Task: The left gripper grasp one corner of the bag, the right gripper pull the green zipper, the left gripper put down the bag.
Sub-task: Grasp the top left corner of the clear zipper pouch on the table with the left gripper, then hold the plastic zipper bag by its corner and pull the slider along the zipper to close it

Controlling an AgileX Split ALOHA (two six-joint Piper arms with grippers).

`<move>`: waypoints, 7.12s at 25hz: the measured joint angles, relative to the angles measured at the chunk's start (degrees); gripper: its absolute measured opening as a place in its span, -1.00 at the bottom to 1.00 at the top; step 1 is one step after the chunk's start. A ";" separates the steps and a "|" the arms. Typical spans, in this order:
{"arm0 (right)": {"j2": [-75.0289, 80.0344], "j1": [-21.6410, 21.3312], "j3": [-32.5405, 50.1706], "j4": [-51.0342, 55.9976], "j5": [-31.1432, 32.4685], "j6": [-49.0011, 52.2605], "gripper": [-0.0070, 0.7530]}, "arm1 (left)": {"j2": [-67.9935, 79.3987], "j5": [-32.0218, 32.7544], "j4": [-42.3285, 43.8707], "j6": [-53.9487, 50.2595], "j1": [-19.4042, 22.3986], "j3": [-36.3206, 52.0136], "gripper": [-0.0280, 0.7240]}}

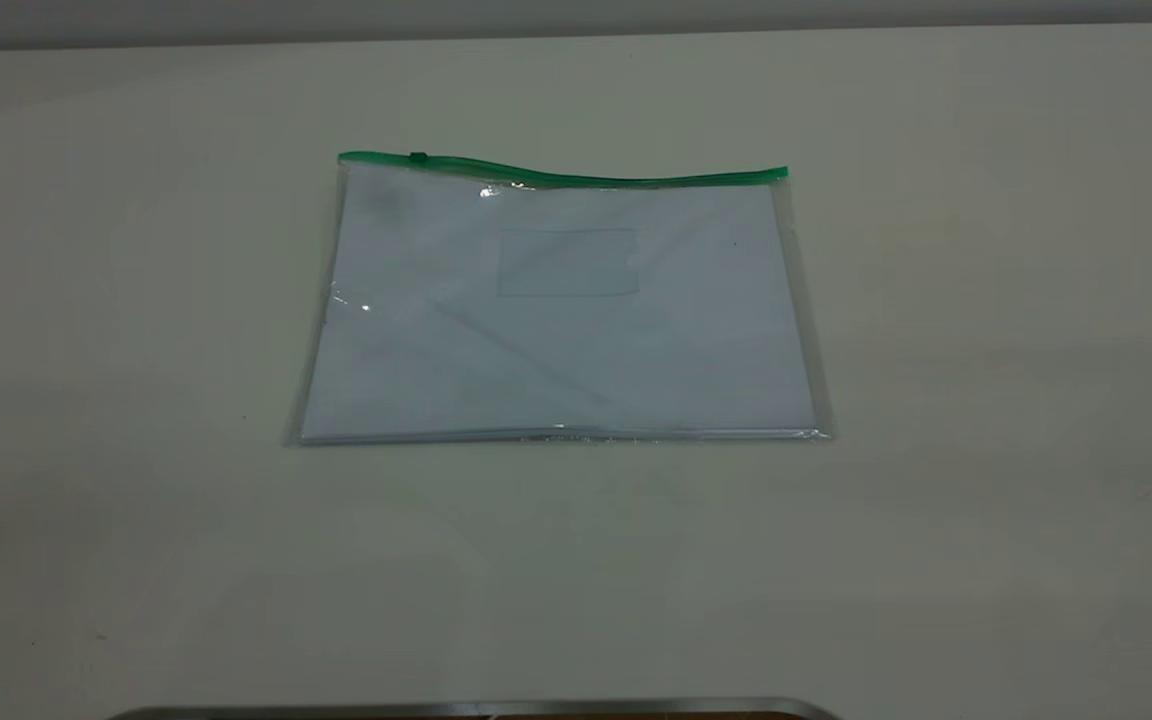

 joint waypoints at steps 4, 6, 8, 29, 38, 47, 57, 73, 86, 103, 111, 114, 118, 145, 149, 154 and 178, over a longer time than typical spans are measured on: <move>0.00 0.00 0.00 0.00 0.00 0.00 -0.36 | 0.00 0.00 0.00 0.00 0.00 0.00 0.64; 0.00 0.00 0.00 0.00 0.00 0.00 -0.36 | 0.00 0.00 0.00 0.00 0.00 0.00 0.64; 0.00 0.00 0.00 0.00 0.00 0.00 -0.36 | 0.00 0.00 0.00 0.00 0.00 0.00 0.64; 0.00 0.00 0.00 0.63 0.00 0.00 -0.36 | 6.88 -4.26 -1.54 -1.44 0.00 -2.31 0.64; 0.00 0.00 0.00 0.63 0.05 0.00 -0.24 | 35.10 -22.80 -10.14 1.89 0.00 -7.59 0.64; 2.24 0.00 0.00 0.38 0.01 0.76 0.29 | 66.38 -30.24 -26.07 18.00 0.00 -17.11 0.64; 18.88 0.00 -4.95 0.77 -7.06 1.89 0.42 | 93.13 -35.48 -47.54 42.15 0.00 -25.01 0.64; 46.94 0.00 -5.10 1.21 -22.17 1.91 0.42 | 128.35 -36.76 -64.69 67.03 0.00 -43.81 0.64; 52.91 0.00 -12.68 1.38 -21.08 0.64 0.42 | 144.09 -35.77 -66.00 68.93 -5.33 -58.51 0.64; 55.77 0.00 -13.98 1.55 -19.64 -0.08 0.41 | 150.97 -34.30 -70.37 70.62 -9.60 -65.96 0.45; 63.87 0.00 -15.37 6.38 -19.92 -7.32 0.41 | 151.49 -31.29 -70.09 80.63 -9.72 -66.23 -0.77; 70.53 0.00 -18.07 10.99 -20.52 -15.94 0.41 | 151.49 -29.68 -70.14 90.50 -9.72 -66.95 -0.78; 81.60 0.00 -22.30 18.18 -24.70 -29.90 0.41 | 151.49 -24.88 -70.27 107.32 -9.78 -69.09 -0.78; 132.43 21.11 -56.67 53.57 -27.22 -83.20 0.41 | 151.51 -18.86 -61.92 119.29 -14.81 -72.89 -0.78; 134.11 21.11 -57.87 58.18 -27.67 -85.03 0.41 | 151.51 -19.59 -61.77 119.29 -16.44 -72.89 -0.78; 135.06 21.11 -58.24 62.10 -27.68 -86.93 0.41 | 151.51 -21.19 -61.69 119.39 -19.26 -72.89 -0.78; 137.39 20.96 -58.31 62.79 -29.28 -88.59 -0.47 | 151.51 -21.59 -64.57 119.72 -20.67 -72.89 -0.78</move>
